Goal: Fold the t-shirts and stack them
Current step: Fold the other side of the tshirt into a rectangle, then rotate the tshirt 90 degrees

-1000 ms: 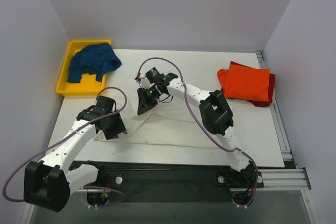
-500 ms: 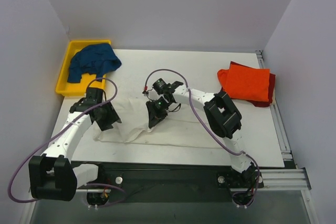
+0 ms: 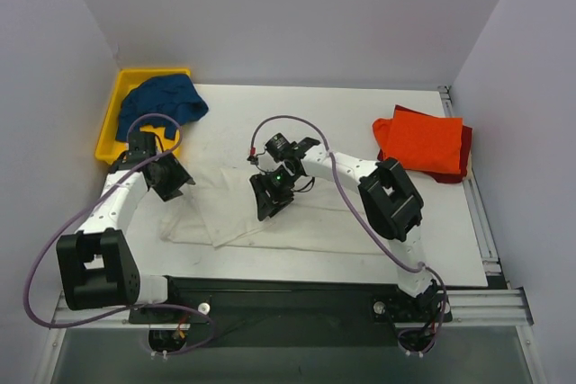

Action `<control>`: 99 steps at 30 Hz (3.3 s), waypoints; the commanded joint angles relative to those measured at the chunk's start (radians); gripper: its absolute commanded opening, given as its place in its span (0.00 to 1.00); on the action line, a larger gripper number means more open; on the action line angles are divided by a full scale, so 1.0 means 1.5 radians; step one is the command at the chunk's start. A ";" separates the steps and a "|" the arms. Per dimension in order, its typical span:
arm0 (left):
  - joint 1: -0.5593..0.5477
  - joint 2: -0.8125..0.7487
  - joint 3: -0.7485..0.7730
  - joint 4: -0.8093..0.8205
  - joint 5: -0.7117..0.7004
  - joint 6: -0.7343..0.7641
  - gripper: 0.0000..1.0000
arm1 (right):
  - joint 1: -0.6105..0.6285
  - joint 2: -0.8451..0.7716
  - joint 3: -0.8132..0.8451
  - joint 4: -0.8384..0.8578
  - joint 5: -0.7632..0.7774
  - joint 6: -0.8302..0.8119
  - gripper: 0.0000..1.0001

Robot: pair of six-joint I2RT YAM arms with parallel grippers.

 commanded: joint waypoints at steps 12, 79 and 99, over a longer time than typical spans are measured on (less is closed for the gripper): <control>0.007 0.165 0.100 0.167 -0.051 0.015 0.56 | -0.184 -0.241 -0.160 -0.048 0.170 0.016 0.46; -0.159 0.236 0.274 0.075 -0.179 0.005 0.57 | -0.462 -0.223 -0.149 -0.152 0.320 0.031 0.46; -0.265 0.188 0.108 0.054 -0.091 -0.088 0.61 | -0.392 -0.129 -0.166 -0.148 0.280 0.046 0.45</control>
